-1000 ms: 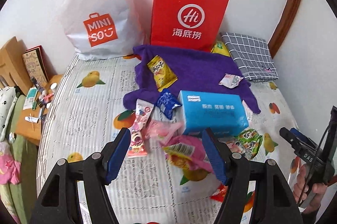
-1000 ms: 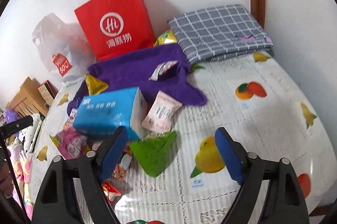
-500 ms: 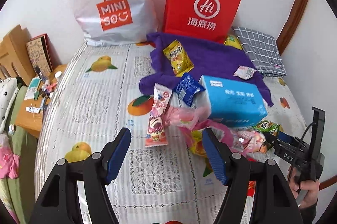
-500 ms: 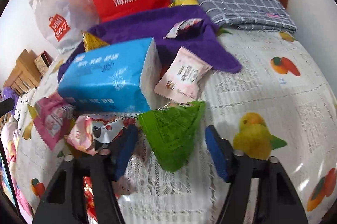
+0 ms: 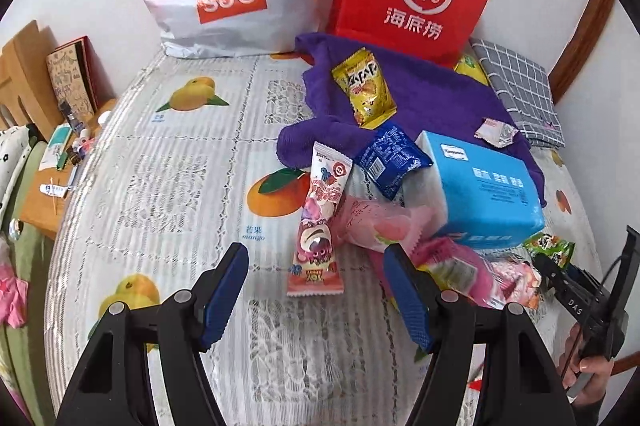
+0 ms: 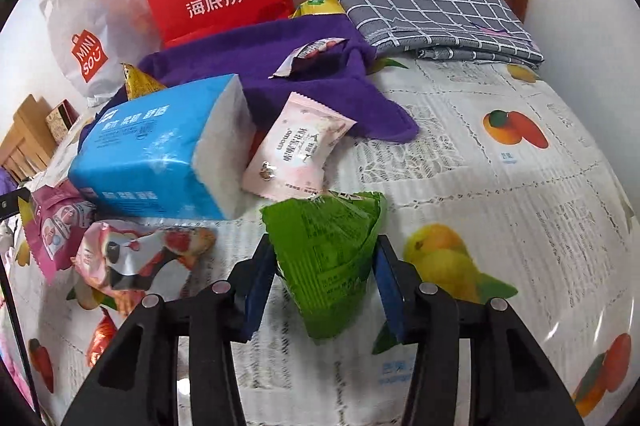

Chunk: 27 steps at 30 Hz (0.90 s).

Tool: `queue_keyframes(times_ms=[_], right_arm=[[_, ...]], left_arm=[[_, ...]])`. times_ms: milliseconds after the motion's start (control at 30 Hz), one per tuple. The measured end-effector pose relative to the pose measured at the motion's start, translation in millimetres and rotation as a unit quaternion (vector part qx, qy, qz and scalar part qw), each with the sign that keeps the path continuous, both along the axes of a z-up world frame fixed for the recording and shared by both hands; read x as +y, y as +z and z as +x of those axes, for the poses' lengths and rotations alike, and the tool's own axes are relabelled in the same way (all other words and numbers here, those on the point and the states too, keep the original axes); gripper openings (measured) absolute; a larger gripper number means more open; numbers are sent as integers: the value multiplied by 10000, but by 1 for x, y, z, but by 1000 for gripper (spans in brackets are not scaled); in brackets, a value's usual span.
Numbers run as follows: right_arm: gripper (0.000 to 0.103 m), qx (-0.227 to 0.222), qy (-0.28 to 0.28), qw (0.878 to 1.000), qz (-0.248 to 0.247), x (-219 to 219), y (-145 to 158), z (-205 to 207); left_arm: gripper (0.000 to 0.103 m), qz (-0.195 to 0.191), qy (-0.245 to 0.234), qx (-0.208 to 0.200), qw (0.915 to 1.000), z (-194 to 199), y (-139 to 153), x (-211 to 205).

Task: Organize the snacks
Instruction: 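Grasp the pink candy stick with the left gripper while the right grasps the green packet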

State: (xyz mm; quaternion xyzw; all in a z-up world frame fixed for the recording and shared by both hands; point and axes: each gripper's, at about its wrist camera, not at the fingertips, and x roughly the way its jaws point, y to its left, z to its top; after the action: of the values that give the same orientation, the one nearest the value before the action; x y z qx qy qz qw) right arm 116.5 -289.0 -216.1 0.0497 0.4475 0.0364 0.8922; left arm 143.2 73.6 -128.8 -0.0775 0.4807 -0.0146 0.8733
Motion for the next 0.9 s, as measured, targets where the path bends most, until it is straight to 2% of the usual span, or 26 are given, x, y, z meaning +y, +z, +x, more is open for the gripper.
queue_keyframes(times_ms=[167, 267, 467, 667, 900], right_arm=[[48, -137, -92, 9997, 168, -5, -5, 4], [48, -135, -91, 9998, 88, -2, -5, 5], [53, -92, -28, 9998, -163, 5, -6, 5], [56, -77, 17, 9997, -218, 6, -6, 5], [56, -66, 29, 9995, -299, 7, -6, 5]], left_arm=[[68, 59, 3, 10, 10000, 13, -7, 2], [61, 53, -2, 26, 10000, 19, -12, 4], [54, 8, -106, 85, 9999, 32, -23, 7], [40, -71, -195, 143, 9997, 42, -33, 8], [35, 14, -417, 191, 9989, 49, -46, 0]])
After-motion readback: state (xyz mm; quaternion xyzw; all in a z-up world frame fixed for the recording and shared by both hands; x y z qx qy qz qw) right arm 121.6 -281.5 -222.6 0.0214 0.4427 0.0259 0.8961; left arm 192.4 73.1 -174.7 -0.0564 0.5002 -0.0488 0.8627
